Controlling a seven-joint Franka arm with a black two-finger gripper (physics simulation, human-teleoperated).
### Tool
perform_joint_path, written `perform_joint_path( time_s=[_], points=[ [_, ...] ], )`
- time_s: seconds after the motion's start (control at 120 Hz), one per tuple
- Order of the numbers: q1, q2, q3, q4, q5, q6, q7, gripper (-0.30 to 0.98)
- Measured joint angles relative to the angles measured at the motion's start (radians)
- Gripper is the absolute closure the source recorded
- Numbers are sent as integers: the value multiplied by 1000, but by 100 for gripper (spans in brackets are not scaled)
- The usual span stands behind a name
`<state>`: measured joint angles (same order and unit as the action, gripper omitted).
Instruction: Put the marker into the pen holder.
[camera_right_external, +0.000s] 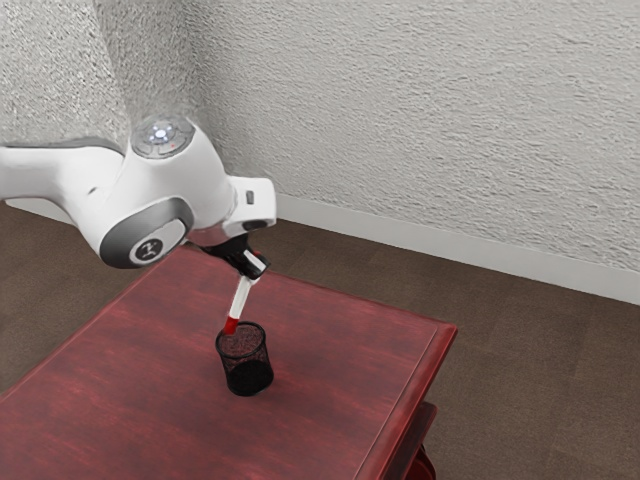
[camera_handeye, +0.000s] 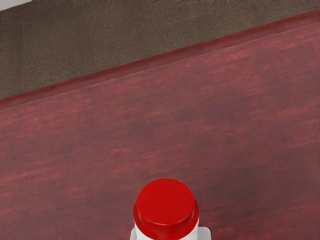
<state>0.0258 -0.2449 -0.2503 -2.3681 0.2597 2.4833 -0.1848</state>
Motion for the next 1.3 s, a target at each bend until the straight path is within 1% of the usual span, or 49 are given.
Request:
perform_joint_path(
  time_s=[0.108,0.25,0.392,0.667,0.975,1.158,1.242,1.3],
  points=[
    [0,-7,-17,-17,2,28,-43,79],
    [18,-21,-30,-82,3,62,-99,78],
    [28,-22,-33,-91,6,82,-143,77],
    [68,50,-34,-81,99,149,-193,77],
    [103,101,-34,-85,114,204,-221,76],
    [103,100,-34,-85,101,214,-211,37],
    [102,75,-31,-72,97,209,-207,25],
    [102,62,-3,6,79,182,-204,19]
  ],
)
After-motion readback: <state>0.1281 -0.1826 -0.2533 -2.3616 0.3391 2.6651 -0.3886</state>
